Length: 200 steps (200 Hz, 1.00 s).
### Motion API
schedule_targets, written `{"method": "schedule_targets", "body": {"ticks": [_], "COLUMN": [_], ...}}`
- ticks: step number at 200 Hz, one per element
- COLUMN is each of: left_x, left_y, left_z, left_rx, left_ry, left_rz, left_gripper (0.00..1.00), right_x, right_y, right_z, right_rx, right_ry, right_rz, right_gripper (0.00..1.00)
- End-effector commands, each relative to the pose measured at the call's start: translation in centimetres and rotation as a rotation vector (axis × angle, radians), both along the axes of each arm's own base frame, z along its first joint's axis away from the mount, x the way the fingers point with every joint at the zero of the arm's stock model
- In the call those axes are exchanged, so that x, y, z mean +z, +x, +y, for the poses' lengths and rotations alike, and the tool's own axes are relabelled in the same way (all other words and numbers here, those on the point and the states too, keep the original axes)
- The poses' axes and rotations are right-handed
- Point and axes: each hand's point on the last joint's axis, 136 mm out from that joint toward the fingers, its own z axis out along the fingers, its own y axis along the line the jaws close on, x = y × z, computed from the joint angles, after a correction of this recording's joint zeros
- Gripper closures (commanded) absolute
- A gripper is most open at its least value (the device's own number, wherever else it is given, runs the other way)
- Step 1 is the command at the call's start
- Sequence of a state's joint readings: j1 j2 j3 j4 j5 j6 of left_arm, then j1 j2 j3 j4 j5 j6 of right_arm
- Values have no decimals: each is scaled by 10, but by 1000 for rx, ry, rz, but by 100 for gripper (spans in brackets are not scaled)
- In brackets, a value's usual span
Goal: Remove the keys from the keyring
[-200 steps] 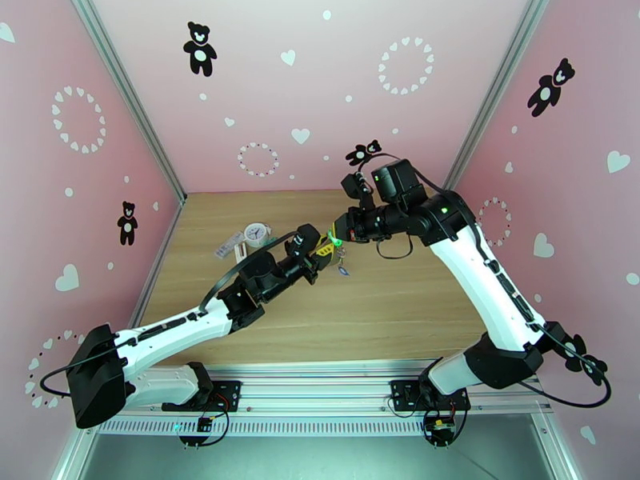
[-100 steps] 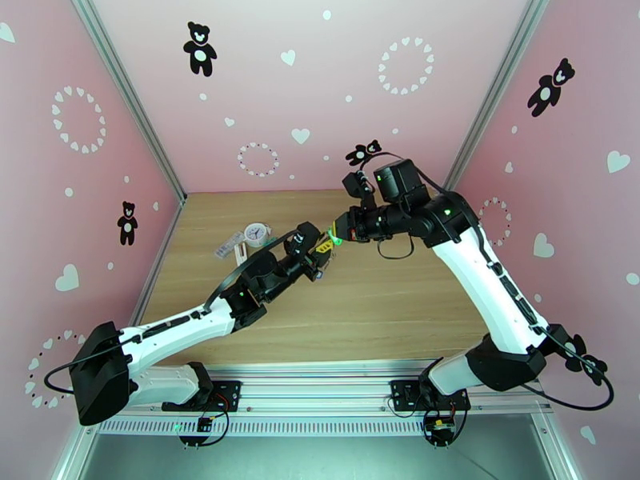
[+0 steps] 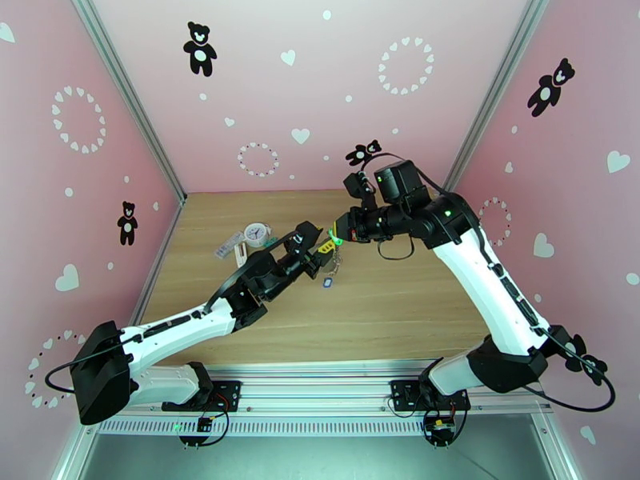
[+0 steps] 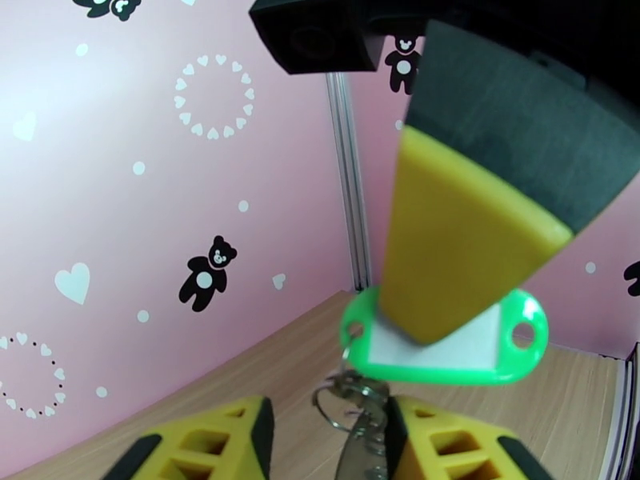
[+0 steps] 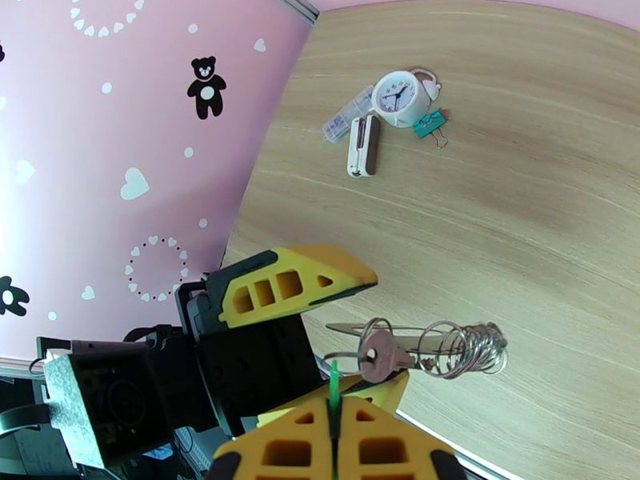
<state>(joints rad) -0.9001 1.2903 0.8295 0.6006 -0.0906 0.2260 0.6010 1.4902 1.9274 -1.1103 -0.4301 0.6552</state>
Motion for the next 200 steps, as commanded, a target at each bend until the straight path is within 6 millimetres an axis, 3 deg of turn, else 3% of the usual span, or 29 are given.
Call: {"method": "schedule_targets", "body": {"ticks": [1, 90, 150, 200], "left_x": [13, 15, 7, 1], "left_y": [3, 2, -2, -3], "left_z": [-3, 9, -6, -13], "left_rx": [17, 52, -19, -46], "left_ry": [-15, -34, 20, 54], "left_rz": [-45, -52, -48, -29], "left_gripper": [58, 69, 81, 85], "right_x": [14, 10, 13, 11], "right_y": [-4, -3, -3, -3], "right_z": [-3, -6, -4, -3], "right_rx": [-7, -16, -14, -9], "right_ry": [34, 19, 31, 30], "right_rz": [-40, -45, -51, -47], "right_gripper": [100, 100, 100, 100]}}
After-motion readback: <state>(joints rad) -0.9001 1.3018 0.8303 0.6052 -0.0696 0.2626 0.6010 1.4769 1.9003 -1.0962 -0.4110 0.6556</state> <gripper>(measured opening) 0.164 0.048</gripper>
